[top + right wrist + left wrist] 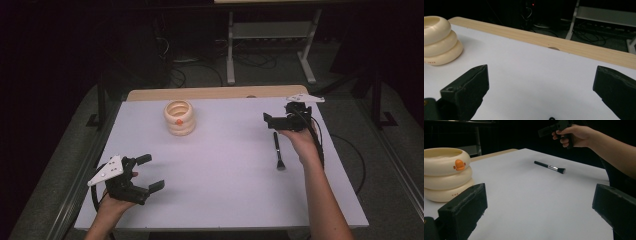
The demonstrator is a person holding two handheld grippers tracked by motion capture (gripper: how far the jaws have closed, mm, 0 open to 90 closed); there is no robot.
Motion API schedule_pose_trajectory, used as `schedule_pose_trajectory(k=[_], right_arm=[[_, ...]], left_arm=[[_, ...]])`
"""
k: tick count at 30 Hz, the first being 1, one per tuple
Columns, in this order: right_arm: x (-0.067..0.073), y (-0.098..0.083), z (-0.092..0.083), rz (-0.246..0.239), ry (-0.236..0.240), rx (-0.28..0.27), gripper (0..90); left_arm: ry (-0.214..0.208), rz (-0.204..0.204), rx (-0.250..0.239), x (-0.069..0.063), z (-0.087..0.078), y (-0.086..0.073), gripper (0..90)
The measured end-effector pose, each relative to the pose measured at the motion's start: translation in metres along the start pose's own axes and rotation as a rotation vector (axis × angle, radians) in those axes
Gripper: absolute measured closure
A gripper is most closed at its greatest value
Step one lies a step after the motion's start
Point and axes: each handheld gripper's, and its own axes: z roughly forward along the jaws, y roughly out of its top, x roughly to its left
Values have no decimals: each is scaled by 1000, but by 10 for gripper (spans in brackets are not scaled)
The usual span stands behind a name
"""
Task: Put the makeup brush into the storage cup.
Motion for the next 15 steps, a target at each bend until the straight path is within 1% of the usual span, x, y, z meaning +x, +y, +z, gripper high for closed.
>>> schedule_pose_trajectory(k=[2, 5, 6, 7, 8, 9, 12, 13, 15], right_arm=[[0, 0, 0, 0, -2, 9, 0], [1, -1, 1, -2, -4, 38, 0], [1, -1, 1, -2, -4, 38, 0], [2, -2, 2, 0, -5, 60, 0], [2, -2, 2, 0, -5, 60, 0], [2, -2, 2, 4, -9, 75, 0], [2, -2, 2, 1, -12, 86, 0], [2, -3, 2, 2, -16, 102, 0], [2, -3, 2, -4, -15, 109, 3]], left_arm=[[0, -1, -1, 0, 0, 0, 0], [1, -1, 1, 0, 0, 0, 0], [1, -1, 1, 0, 0, 0, 0], [0, -2, 0, -1, 0, 0, 0], [0, -2, 0, -1, 0, 0, 0], [1, -1, 0, -1, 0, 0, 0], [1, 2, 2, 0, 0, 0, 0], [1, -1, -1, 0, 0, 0, 0], [1, -1, -1, 0, 0, 0, 0]])
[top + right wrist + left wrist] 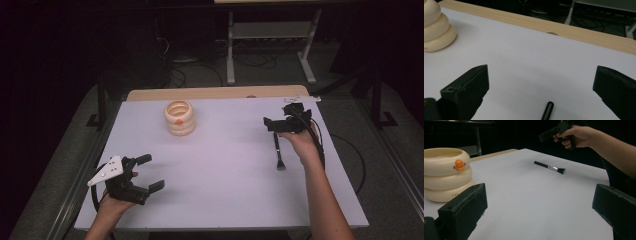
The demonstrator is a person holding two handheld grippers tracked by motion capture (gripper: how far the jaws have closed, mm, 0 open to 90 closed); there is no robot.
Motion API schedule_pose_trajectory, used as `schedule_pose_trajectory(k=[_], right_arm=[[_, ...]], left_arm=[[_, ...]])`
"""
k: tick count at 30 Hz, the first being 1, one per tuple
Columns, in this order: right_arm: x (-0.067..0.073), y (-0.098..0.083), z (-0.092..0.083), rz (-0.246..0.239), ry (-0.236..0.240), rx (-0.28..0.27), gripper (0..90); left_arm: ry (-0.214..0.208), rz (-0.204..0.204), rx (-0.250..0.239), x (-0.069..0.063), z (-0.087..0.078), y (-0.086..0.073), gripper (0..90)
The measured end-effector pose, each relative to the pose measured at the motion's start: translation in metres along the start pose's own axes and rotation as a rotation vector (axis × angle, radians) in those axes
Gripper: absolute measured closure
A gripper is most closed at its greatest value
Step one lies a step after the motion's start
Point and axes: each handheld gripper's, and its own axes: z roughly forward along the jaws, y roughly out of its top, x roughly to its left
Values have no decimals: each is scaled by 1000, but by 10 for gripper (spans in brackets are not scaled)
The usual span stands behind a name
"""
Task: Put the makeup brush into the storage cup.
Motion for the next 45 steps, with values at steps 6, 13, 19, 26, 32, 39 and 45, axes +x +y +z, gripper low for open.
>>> schedule_pose_trajectory(k=[6, 13, 19, 26, 32, 39, 45], right_arm=[[0, -2, 2, -8, 11, 65, 62], [-1, -2, 3, 25, 20, 136, 132], [0, -3, 5, 32, 13, 204, 169], [-2, -6, 8, 62, 17, 257, 218], [-3, -8, 8, 90, 20, 302, 294], [-4, -12, 12, 111, 16, 354, 337], [-5, -15, 17, 119, 9, 400, 391]], left_arm=[[0, 2, 0, 0, 0, 0, 0], [0, 1, -3, 0, 0, 0, 0], [1, 0, -3, 0, 0, 0, 0], [2, 3, -3, 1, -1, 0, 0], [2, 2, -1, 1, -1, 0, 0], [1, 1, -1, 1, 0, 0, 0], [1, -2, -1, 1, 0, 0, 0]])
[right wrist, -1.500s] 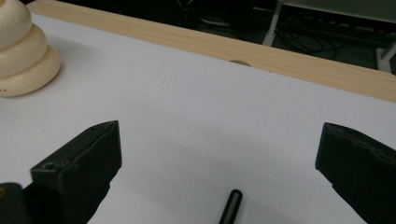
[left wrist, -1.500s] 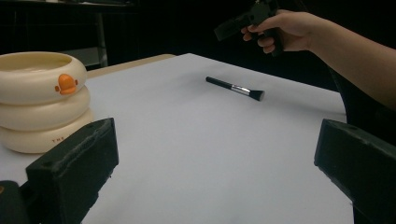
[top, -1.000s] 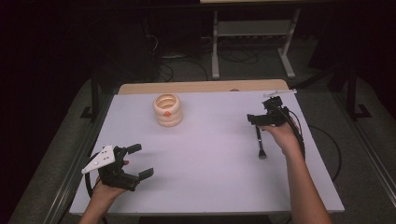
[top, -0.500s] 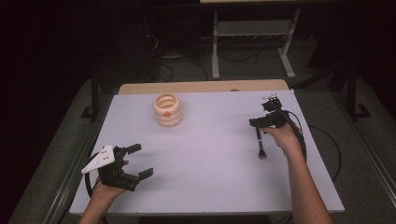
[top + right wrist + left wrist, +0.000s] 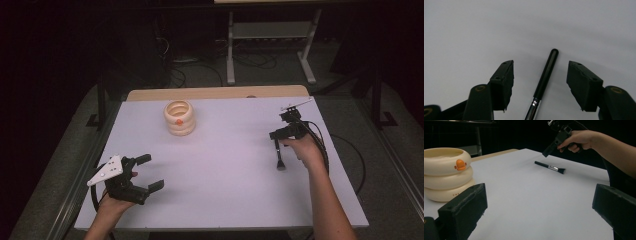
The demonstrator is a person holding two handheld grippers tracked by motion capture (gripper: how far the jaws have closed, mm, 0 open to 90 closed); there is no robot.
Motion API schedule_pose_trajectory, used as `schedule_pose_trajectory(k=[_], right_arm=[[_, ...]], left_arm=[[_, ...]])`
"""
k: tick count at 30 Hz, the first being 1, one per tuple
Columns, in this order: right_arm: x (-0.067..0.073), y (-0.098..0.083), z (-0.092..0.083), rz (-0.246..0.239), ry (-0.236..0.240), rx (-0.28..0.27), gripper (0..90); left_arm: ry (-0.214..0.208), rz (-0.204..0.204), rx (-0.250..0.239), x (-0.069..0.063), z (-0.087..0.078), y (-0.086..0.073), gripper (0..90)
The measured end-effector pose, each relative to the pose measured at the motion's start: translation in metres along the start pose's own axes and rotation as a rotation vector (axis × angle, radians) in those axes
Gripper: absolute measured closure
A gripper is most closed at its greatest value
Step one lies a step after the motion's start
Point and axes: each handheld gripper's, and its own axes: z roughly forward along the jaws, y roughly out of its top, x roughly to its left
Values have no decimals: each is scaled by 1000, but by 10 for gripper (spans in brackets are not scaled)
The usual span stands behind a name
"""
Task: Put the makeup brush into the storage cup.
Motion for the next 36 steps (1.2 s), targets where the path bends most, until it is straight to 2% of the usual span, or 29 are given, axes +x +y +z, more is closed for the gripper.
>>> schedule_pose_trajectory(k=[12, 20, 24, 26, 36], right_arm=[[-1, -6, 12, -3, 22, 108, 485], [-1, -9, 14, -7, 26, 140, 532], [-1, -11, 16, 1, 34, 174, 559], [0, -12, 17, -8, 34, 197, 572], [0, -16, 19, -23, 29, 240, 591]], left_arm=[[0, 1, 1, 0, 0, 0, 0], [2, 0, 7, 0, 0, 0, 0], [3, 0, 8, 0, 0, 0, 0], [2, -1, 8, 0, 0, 0, 0], [3, 0, 7, 0, 0, 0, 0]])
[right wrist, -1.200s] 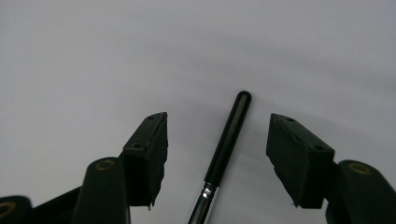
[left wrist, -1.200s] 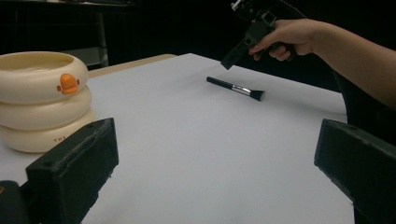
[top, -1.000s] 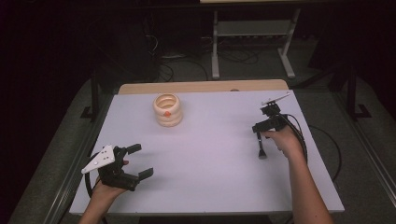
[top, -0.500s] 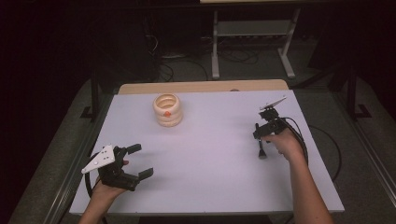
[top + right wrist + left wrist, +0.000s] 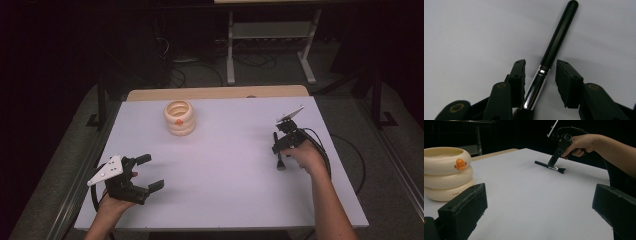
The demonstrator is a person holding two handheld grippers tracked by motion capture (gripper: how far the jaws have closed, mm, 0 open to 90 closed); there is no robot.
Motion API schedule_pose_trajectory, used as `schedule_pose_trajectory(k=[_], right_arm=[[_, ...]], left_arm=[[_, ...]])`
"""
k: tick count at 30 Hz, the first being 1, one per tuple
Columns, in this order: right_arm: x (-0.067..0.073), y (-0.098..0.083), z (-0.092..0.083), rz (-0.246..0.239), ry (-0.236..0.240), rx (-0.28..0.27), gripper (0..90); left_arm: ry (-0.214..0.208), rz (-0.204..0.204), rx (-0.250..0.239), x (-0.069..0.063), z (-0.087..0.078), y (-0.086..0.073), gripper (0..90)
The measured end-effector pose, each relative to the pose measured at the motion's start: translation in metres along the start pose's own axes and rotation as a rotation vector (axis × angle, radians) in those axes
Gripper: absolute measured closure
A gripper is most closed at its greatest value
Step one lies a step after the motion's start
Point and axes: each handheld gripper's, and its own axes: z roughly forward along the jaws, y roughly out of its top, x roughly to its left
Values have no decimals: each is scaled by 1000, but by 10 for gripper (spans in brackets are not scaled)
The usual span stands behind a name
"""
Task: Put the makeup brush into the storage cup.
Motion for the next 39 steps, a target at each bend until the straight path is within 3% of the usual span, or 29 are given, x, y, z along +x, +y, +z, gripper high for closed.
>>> schedule_pose_trajectory(k=[39], right_arm=[[0, -3, 5, -43, -27, 53, 749]], left_arm=[[-3, 5, 5, 0, 0, 0, 0]])
